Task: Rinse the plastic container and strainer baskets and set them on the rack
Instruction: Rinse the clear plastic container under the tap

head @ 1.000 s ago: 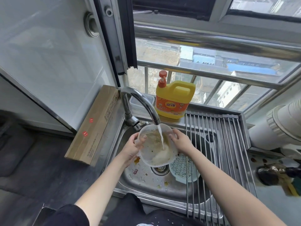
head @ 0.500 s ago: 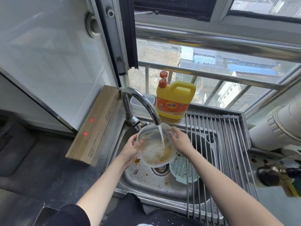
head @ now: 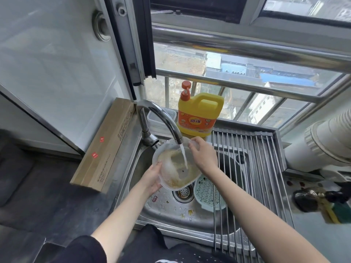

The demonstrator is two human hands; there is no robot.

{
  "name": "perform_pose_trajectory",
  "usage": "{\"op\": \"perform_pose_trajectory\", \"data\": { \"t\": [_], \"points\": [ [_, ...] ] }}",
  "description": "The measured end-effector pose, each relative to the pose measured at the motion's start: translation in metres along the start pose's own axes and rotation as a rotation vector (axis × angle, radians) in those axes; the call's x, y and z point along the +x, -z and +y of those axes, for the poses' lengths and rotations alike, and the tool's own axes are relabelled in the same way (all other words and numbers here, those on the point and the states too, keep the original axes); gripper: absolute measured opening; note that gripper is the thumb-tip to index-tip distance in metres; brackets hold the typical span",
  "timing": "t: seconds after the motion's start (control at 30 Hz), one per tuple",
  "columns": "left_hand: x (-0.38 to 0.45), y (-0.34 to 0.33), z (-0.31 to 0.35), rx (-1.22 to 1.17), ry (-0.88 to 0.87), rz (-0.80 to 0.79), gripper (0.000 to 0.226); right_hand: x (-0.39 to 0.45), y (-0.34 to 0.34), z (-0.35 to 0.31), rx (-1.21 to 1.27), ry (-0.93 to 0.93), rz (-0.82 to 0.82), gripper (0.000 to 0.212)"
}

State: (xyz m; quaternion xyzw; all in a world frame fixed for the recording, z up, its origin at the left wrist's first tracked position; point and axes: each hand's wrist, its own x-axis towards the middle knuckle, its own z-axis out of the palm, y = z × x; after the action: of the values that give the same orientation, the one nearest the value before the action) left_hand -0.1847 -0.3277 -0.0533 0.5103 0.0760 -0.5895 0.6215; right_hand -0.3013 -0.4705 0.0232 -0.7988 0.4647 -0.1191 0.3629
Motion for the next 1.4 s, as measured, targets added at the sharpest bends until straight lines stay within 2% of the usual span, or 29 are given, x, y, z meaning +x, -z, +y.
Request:
{"op": "perform_pose_trajectory", "data": {
  "t": [0.2, 0.37, 0.5, 0.6, 0.77, 0.87, 0.93, 0.97, 1.0, 1.03, 1.07, 1.1, 1.17, 1.2, 1.23, 1.3, 1.33, 1.4],
  "points": [
    [0.003, 0.001, 0.001, 0.003, 0.037, 0.004, 0.041, -0.003, 0.001, -0.005, 0.015, 0.000, -0.022, 0.021],
    [0.006, 0.007, -0.001, -0.025, 0.073, 0.008, 0.040, -0.006, 0.005, -0.014, -0.041, 0.124, -0.076, 0.021],
    [0.006, 0.004, -0.001, 0.028, 0.105, 0.043, 0.039, -0.005, 0.007, -0.009, -0.034, 0.079, -0.035, 0.019],
    [0.004, 0.007, 0.000, 0.043, 0.135, 0.048, 0.038, -0.007, 0.005, -0.008, -0.046, 0.092, -0.099, 0.020],
    [0.004, 0.001, -0.006, 0.285, 0.205, 0.117, 0.028, -0.005, 0.008, -0.002, -0.146, 0.040, -0.066, 0.023],
    [0.008, 0.000, -0.009, 0.366, 0.198, 0.155, 0.023, -0.011, 0.004, 0.001, -0.385, 0.193, -0.009, 0.030],
    [0.014, 0.005, -0.012, 0.407, 0.135, 0.185, 0.036, -0.014, 0.005, 0.006, -0.618, 0.471, 0.099, 0.056],
    [0.016, 0.006, -0.014, 0.429, 0.091, 0.203, 0.043, -0.015, 0.004, 0.007, -0.704, 0.636, 0.112, 0.058],
    [0.016, 0.005, -0.014, 0.465, 0.052, 0.221, 0.048, -0.018, 0.003, 0.009, -0.757, 0.785, 0.022, 0.050],
    [0.016, 0.004, -0.014, 0.516, 0.024, 0.243, 0.048, -0.021, 0.002, 0.008, -0.782, 0.847, -0.128, 0.039],
    [0.013, 0.001, -0.013, 0.583, 0.007, 0.259, 0.045, -0.023, -0.001, 0.008, -0.800, 0.789, -0.273, 0.033],
    [0.008, -0.005, -0.010, 0.643, -0.013, 0.264, 0.038, -0.023, -0.007, 0.011, -0.830, 0.645, -0.370, 0.037],
    [0.004, -0.013, -0.005, 0.739, -0.047, 0.263, 0.029, -0.025, -0.022, 0.018, -0.857, 0.349, -0.468, 0.058],
    [0.004, -0.015, -0.002, 0.772, -0.063, 0.264, 0.029, -0.028, -0.029, 0.020, -0.870, 0.290, -0.538, 0.066],
    [0.003, -0.015, -0.001, 0.803, -0.080, 0.270, 0.029, -0.033, -0.036, 0.020, -0.880, 0.301, -0.655, 0.070],
    [0.001, -0.013, -0.001, 0.846, -0.092, 0.278, 0.032, -0.036, -0.040, 0.025, -0.880, 0.440, -0.853, 0.067],
    [0.001, -0.011, -0.002, 0.858, -0.081, 0.267, 0.035, -0.033, -0.039, 0.030, -0.890, 0.494, -0.875, 0.065],
    [0.002, -0.011, -0.002, 0.880, -0.051, 0.242, 0.039, -0.027, -0.041, 0.039, -0.938, 0.460, -0.745, 0.061]
  ]
}}
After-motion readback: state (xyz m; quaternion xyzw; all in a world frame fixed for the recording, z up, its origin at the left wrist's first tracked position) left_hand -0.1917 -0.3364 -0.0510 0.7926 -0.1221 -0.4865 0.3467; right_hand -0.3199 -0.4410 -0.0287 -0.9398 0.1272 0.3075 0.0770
